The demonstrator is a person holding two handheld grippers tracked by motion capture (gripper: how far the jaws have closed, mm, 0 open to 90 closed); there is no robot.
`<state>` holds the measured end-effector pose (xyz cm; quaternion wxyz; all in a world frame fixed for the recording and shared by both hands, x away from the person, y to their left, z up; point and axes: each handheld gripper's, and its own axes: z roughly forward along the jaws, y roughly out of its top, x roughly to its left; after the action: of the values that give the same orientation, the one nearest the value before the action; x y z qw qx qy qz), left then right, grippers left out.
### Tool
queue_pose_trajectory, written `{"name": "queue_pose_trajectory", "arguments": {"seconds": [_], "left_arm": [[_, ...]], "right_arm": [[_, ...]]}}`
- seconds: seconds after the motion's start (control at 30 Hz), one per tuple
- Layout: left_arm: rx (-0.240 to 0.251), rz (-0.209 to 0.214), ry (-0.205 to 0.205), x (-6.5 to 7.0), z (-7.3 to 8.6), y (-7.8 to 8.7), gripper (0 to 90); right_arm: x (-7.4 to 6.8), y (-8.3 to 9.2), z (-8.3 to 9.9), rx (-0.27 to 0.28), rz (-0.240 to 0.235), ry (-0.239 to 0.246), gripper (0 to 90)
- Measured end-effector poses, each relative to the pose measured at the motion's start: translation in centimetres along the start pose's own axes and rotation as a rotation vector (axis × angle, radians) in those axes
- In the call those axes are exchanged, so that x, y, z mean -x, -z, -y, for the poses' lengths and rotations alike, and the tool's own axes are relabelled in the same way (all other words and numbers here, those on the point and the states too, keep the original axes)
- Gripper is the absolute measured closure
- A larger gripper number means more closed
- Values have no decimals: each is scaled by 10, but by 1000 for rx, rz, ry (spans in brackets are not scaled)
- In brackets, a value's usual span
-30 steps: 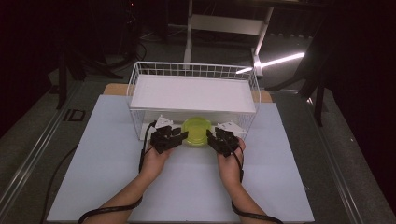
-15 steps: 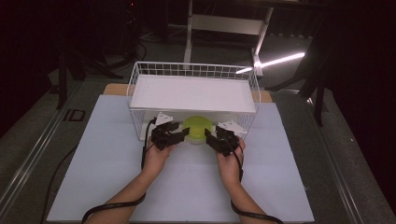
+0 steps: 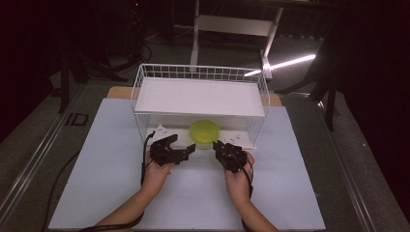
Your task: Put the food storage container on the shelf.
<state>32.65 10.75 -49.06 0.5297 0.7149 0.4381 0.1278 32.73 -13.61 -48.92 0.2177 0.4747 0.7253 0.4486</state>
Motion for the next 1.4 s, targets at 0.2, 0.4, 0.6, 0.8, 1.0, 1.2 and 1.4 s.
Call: {"name": "queue_pose_trajectory", "arguments": {"seconds": [0.2,0.4,0.6,0.8,1.0,1.2,1.4], "left_arm": [[17,67,-25,1,12,27,10],[31,44,-71,8,28,57,11],[45,59,-60,7,42,67,11],[41,57,-83,10,43,65,11],[52,59,-79,12,40,67,11],[66,54,-82,11,38,70,11],[67,59,-77,10,39,70,11]], "right_arm": [[-10,-8,8,-55,-12,25,898],[-13,-22,10,-84,-17,20,900],[-9,-34,8,-97,1,1,900],[-7,-43,0,-95,10,-1,900],[-6,-50,-7,-81,11,-25,900],[-14,-62,-10,-92,2,-31,900],[-17,-72,-14,-100,4,-28,899]]}}
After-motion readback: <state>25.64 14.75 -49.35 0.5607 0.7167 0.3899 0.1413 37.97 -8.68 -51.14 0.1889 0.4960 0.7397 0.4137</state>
